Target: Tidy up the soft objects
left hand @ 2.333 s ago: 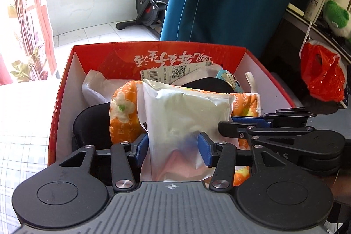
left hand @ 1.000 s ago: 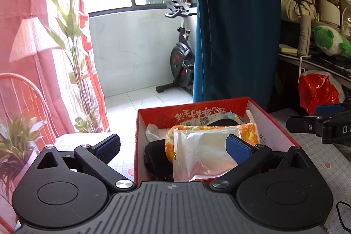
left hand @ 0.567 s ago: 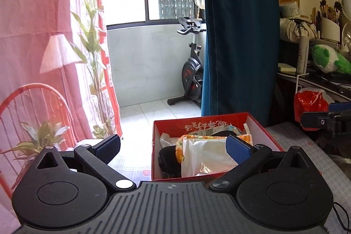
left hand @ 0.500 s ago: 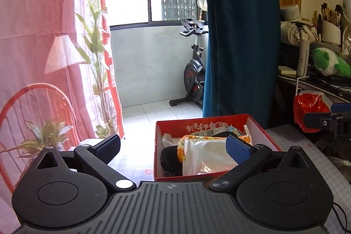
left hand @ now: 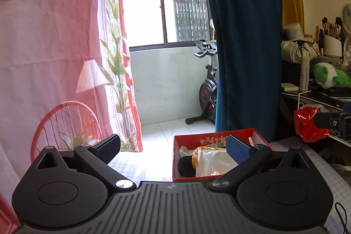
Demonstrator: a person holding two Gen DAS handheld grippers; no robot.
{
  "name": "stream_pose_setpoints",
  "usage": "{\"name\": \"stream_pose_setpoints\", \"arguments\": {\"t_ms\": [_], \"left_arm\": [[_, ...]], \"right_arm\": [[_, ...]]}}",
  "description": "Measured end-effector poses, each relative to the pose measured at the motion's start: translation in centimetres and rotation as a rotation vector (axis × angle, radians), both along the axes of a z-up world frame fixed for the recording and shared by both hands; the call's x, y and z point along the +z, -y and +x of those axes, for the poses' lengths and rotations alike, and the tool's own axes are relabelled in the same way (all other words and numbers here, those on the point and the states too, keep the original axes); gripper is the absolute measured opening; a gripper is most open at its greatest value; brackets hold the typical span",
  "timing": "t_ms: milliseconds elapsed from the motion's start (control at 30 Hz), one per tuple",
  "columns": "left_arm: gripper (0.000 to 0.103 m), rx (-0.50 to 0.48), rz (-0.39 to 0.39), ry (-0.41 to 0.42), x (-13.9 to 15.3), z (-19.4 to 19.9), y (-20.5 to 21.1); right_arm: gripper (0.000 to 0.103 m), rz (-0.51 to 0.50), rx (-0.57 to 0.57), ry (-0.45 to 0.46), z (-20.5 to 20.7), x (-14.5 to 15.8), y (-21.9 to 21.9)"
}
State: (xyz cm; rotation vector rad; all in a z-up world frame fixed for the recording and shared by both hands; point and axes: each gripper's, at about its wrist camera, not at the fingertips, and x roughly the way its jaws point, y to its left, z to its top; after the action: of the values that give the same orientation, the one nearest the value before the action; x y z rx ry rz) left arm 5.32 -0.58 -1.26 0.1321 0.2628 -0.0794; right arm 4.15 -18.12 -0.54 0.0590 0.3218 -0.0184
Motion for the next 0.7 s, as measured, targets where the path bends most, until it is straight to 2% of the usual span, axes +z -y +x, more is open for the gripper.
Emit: {"name": "stream_pose_setpoints", "arguments": {"t_ms": [700], "left_arm": [[0.103,-0.006,-0.032,-0.025,-0.3,-0.2,-0.1]], "right_arm": [[0.103,0.057,-0.009,-0.033,-0.8,-1.5,0.9]]}}
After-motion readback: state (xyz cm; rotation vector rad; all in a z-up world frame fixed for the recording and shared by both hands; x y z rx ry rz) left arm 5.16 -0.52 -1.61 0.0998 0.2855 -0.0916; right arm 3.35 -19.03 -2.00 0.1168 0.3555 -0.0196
